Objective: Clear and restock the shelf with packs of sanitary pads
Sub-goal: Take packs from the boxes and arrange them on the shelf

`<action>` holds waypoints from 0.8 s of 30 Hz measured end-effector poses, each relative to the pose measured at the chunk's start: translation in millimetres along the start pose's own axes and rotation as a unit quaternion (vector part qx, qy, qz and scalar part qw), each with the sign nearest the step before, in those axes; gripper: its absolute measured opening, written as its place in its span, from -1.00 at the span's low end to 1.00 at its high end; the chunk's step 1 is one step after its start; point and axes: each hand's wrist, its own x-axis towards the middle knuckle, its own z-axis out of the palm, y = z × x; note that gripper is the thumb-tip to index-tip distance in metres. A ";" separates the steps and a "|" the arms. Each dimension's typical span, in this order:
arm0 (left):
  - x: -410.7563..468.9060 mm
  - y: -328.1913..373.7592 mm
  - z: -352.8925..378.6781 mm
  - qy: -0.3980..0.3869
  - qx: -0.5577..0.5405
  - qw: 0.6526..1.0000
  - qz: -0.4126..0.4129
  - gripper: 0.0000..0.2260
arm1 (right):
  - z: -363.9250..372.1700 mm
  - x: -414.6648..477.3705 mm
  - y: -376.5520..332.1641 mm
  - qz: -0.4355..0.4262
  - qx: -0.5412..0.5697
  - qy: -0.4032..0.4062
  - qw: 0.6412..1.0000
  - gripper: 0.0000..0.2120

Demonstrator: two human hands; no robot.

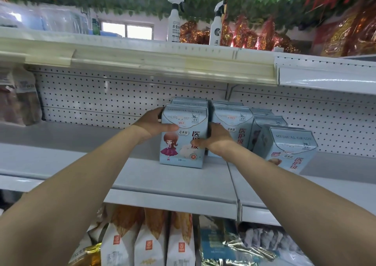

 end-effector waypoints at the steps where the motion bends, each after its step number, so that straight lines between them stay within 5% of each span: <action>1: -0.5 0.0 0.8 0.001 0.007 1.000 -0.001 -0.51 | 1.8 1.4 0.4 0.005 0.001 0.005 1.000 -0.46; 6: -1.7 7.4 4.3 0.013 0.042 0.999 -0.015 -0.41 | 2.3 -2.4 -3.2 0.011 -0.016 0.018 1.000 -0.35; 11: -8.8 34.8 14.5 0.089 0.104 0.990 -0.019 0.03 | -11.8 -13.2 -8.9 -0.020 -0.018 0.031 0.999 -0.29; 17: -21.3 85.7 53.0 0.198 0.134 0.967 0.092 -0.12 | -65.5 -44.3 -18.1 -0.076 -0.014 0.066 0.995 -0.44; 24: -42.6 128.9 133.0 0.084 0.088 0.985 0.119 -0.34 | -159.8 -77.6 4.2 -0.105 -0.107 0.104 0.983 -0.64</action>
